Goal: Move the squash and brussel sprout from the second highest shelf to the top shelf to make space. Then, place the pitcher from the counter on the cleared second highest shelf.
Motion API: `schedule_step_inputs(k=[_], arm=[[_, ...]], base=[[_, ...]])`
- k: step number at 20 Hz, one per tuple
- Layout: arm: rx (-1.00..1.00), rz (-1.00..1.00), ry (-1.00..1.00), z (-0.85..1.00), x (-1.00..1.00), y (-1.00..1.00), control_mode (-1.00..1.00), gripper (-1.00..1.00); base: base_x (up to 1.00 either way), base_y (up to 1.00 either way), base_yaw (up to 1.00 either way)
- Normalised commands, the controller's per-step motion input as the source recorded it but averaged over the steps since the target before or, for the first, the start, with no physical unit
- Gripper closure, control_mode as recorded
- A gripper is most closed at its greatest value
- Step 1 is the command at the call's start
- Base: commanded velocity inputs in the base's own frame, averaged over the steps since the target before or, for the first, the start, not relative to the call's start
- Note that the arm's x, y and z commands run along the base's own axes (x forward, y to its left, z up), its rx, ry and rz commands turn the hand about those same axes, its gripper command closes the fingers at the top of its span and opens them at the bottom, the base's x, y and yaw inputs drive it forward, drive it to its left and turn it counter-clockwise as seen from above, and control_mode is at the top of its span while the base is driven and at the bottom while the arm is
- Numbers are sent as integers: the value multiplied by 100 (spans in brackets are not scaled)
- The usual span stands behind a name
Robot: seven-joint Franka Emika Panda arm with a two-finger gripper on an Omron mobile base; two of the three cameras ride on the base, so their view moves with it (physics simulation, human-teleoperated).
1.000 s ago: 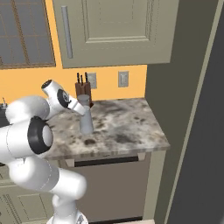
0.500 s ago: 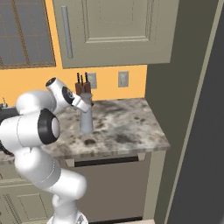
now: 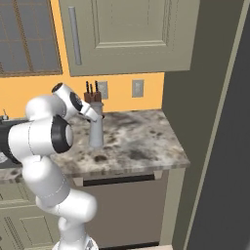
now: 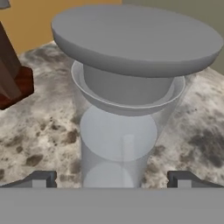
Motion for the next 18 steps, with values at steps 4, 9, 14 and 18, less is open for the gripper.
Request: schedule_step_inputs(k=[4,9,14,18], arm=[[0,0,0,-53,0,0,-100,100],[0,0,0,-53,0,0,-100,100],[0,0,0,-60,-8,-1,-100,100],[0,0,0,-45,-6,-3,-100,100]], base=[[0,0,0],[0,0,0],[0,0,0],[0,0,0]])
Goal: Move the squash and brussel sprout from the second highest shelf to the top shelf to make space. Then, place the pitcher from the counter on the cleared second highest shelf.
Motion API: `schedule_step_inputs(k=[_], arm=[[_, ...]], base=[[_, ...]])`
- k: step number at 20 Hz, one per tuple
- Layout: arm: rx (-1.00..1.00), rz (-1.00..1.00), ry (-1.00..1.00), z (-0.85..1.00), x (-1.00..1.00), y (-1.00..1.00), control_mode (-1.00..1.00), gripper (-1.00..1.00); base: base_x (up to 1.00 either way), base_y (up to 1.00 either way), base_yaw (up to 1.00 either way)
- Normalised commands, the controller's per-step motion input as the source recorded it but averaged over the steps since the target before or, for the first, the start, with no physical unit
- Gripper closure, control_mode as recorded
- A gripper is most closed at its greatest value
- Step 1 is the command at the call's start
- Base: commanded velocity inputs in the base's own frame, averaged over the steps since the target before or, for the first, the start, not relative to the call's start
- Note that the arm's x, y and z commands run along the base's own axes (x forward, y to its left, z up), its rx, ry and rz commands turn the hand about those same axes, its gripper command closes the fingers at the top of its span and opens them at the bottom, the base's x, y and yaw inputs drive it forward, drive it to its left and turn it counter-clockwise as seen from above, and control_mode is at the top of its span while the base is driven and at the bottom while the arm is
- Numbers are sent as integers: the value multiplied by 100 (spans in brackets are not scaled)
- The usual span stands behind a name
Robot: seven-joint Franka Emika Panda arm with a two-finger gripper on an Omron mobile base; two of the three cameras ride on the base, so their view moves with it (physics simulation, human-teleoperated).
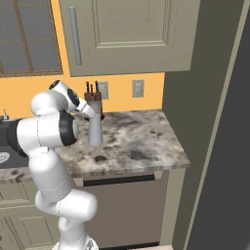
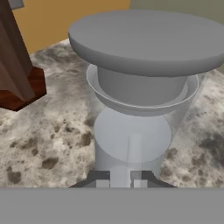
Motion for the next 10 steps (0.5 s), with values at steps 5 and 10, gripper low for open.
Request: schedule_step_inputs(k=[5,10], arm=[[0,0,0,0,0,0,-100,100],[0,25,-5,-6,-24,-1,-100,100]], base=[[0,0,0],[0,0,0]])
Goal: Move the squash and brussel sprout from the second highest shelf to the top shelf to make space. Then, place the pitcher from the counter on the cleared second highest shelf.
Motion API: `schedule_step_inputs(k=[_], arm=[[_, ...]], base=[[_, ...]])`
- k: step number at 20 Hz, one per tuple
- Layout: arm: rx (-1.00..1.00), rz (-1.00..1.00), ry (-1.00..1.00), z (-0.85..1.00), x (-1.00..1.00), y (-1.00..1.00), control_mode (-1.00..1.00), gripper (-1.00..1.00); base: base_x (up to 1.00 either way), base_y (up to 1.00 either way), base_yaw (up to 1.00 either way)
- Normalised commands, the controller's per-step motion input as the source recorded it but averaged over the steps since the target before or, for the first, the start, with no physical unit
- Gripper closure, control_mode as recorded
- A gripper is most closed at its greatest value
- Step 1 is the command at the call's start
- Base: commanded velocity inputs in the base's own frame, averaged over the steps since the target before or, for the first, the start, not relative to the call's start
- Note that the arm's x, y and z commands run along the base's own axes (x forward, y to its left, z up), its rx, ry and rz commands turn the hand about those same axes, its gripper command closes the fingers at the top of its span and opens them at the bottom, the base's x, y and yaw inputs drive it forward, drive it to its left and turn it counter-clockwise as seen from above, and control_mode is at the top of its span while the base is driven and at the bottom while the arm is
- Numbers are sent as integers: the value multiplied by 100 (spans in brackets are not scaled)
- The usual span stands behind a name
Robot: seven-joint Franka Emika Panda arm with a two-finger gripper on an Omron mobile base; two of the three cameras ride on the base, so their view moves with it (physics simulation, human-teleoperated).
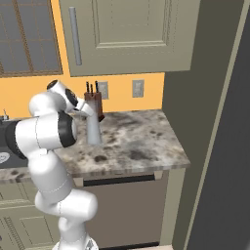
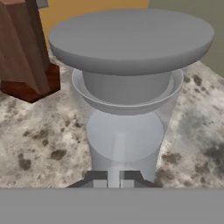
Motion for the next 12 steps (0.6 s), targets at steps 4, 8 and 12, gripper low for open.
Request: schedule_step_inputs(k=[4,8,12], arm=[[0,39,-21,3,-69,-37,-100,100],[1,35,-21,23,-78,-56,-100,100],[4,25,-12,51,-87,-59,-100,100]], base=[[0,0,0],[0,0,0],[0,0,0]])
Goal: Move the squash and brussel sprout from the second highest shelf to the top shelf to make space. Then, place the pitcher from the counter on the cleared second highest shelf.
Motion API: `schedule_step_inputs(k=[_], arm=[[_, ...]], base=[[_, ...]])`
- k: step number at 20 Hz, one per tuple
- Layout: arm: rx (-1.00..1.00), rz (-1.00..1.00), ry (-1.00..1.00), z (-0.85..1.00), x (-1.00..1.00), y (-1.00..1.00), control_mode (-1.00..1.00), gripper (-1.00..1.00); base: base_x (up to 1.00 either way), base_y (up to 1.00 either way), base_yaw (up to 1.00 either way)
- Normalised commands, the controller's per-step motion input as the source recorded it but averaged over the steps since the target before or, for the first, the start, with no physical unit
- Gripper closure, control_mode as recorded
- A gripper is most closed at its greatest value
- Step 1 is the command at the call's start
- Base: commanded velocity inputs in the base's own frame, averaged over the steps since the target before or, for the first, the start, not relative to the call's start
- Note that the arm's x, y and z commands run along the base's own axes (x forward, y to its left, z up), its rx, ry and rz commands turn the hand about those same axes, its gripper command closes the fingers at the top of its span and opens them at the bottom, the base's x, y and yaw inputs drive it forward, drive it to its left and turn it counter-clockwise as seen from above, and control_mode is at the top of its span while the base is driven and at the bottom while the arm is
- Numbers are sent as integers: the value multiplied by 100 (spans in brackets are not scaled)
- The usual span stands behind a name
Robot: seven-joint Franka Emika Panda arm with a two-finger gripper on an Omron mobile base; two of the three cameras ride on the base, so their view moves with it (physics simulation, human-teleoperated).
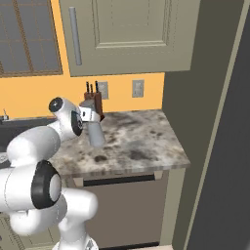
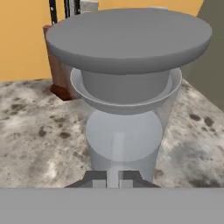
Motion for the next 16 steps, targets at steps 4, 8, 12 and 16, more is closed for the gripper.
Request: schedule_step_inputs(k=[4,8,12,16], arm=[[9,19,-3,91,-82,-39,-100,100],[18,14,2,100,-54,-41,-100,100],[22,11,11,100,-46,-31,-100,100],[9,2,25,71,-39,-5,-100,100]], base=[[0,0,0],[0,0,0],[0,0,0],[0,0,0]])
